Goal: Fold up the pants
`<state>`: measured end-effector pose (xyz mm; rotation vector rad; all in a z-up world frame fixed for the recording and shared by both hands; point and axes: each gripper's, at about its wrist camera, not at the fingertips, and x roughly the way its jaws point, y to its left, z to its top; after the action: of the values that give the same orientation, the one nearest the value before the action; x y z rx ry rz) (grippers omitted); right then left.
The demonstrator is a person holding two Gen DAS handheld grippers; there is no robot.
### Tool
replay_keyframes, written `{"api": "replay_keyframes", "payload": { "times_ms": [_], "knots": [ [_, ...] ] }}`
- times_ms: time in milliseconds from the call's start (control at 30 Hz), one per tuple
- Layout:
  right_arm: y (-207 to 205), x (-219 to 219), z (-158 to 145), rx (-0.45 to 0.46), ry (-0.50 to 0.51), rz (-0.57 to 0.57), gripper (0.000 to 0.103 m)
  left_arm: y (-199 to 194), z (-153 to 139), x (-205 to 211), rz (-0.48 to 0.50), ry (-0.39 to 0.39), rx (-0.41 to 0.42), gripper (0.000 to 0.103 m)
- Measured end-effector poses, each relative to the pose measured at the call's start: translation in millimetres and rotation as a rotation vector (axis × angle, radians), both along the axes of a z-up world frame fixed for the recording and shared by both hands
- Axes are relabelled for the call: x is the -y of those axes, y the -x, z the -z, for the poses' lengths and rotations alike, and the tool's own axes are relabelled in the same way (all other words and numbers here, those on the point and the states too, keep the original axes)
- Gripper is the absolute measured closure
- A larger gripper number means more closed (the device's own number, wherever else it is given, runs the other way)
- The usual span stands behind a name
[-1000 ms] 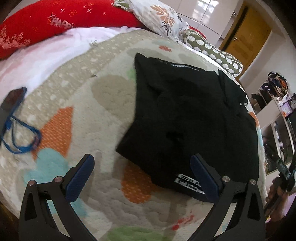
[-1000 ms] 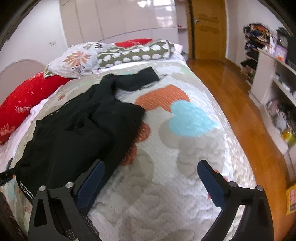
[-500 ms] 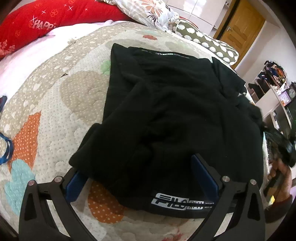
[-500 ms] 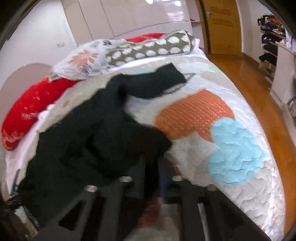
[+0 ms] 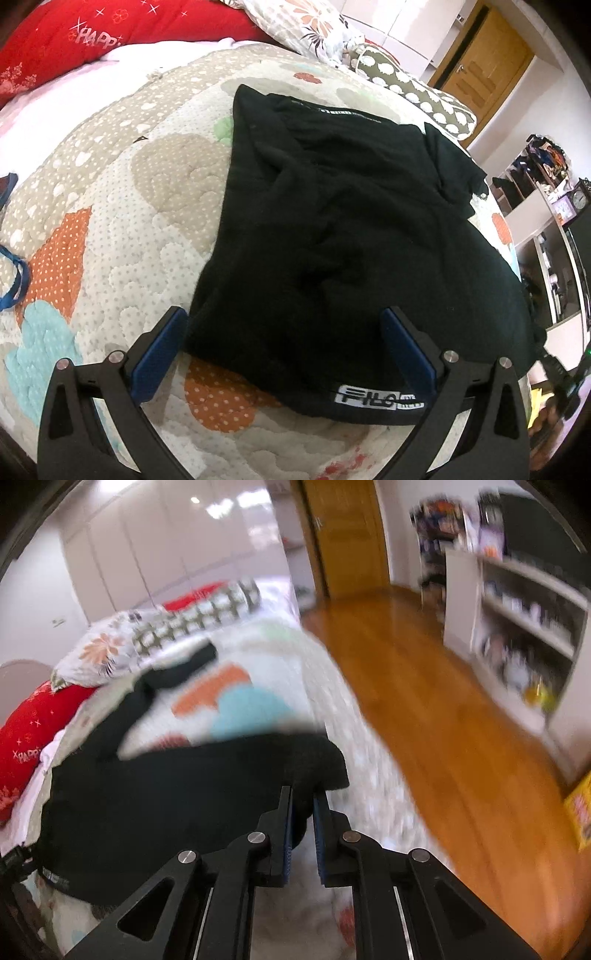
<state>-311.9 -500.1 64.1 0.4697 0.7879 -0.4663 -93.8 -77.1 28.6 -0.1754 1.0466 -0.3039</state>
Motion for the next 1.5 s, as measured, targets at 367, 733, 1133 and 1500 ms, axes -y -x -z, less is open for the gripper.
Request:
{"api": "replay_keyframes", "payload": {
  "times_ms": [367,733,1133,1500],
  "knots": [
    [0.0,-7.7,10.9,0.036,-0.093,-0.022,0.044,6.4,-0.6,0.1,0.019,0.015,-0.002,0.038],
    [-7.0,-25.6,-9.0,0.043,-0.033,-0.093,0.095,8.6,-33.7,-23.9,0.009,0.031,0.063,0.077],
    [24.3,-30.5,-11.6,-0.028,-0.006,-0.044,0.088,32.1,-10.0,-63.1,-0.026,0.024,-0.017,0.062],
    [-14.1,-18.2,13.5,0.009,-0.128,-0.081,0.084,42.6,-13.5,-69.0,-0.039,-0.006,-0.006,0.058]
  ]
}}
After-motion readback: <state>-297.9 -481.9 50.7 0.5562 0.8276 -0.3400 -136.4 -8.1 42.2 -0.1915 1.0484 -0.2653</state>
